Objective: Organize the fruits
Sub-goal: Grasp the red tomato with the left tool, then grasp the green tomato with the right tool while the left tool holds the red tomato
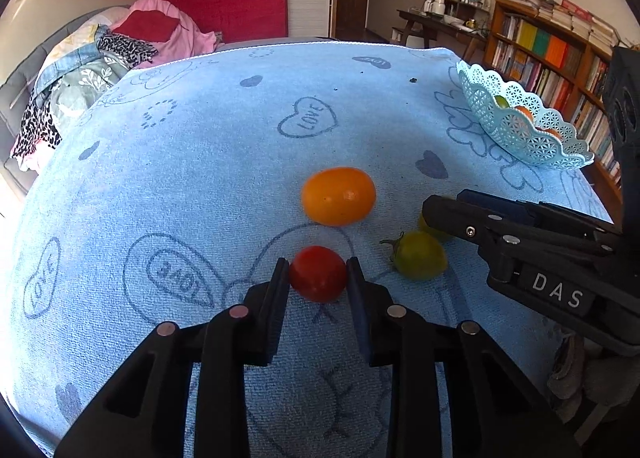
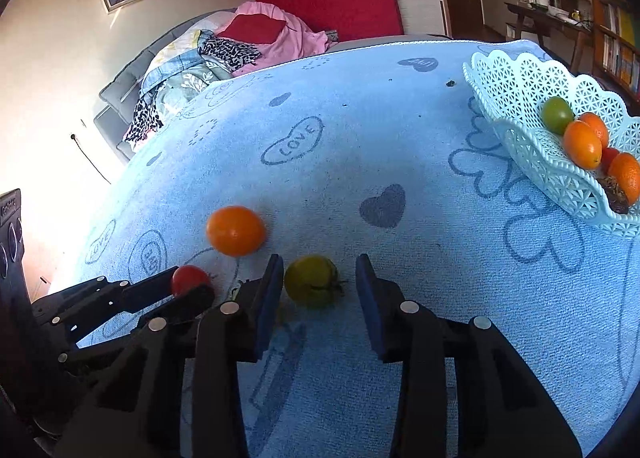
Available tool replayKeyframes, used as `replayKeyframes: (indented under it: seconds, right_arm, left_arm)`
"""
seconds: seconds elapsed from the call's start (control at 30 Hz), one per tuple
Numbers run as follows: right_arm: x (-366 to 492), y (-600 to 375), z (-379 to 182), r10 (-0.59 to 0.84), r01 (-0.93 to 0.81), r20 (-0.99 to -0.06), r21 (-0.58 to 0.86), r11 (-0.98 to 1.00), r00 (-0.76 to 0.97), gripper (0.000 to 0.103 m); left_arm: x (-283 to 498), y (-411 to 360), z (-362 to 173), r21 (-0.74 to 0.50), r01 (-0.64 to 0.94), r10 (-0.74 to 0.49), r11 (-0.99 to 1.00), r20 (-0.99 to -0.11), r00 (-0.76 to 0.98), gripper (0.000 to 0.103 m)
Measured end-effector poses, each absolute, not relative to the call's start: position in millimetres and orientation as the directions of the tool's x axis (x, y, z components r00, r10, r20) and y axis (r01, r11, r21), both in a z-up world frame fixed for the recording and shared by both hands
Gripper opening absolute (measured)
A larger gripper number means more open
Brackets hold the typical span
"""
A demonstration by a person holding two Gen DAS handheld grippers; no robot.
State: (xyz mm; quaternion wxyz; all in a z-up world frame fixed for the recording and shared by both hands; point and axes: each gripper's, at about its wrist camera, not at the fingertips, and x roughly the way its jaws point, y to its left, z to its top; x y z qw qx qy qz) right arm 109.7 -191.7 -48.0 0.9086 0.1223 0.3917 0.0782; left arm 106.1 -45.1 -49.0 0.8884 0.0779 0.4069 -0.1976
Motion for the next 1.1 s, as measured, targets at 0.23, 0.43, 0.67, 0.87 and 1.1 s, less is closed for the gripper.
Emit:
replayKeyframes:
  seconds: [0.23,0.43,0.67,0.87,1.1]
  right_arm:
    - [111,-190,-51,0.252,-0.054,-0.701,0.291,0.955,0.667,0.033]
    - [107,-191,-47,0.240,-0.047,-0.690,0.287,0.957,0.683,0.030]
    - [102,-196,-35,0.222,-0.028,-0.663,0.289,0.957,0.715,0.030]
    - [96,-203,-20,0.202,-0.013,-0.633,0.291,0.957,0.748,0.030]
    - [88,-221,-1,0.173,0.016,-0.590,0.300,0.954,0.789,0.030]
  left_arm:
    - [106,-46,-50,-0.015,0.414,-0.283,0.910,-0.754,0.593,0.030]
    - [106,-47,-50,-0.012,0.407,-0.277,0.913,-0.751,0.599,0.029]
    - [107,-41,-46,-0.024,0.383,-0.271,0.923,-0.747,0.607,0.029]
    - [106,-39,-40,-0.017,0.377,-0.265,0.926,-0.740,0.619,0.029]
    - [102,-41,-30,-0.005,0.381,-0.264,0.924,-0.729,0.631,0.029]
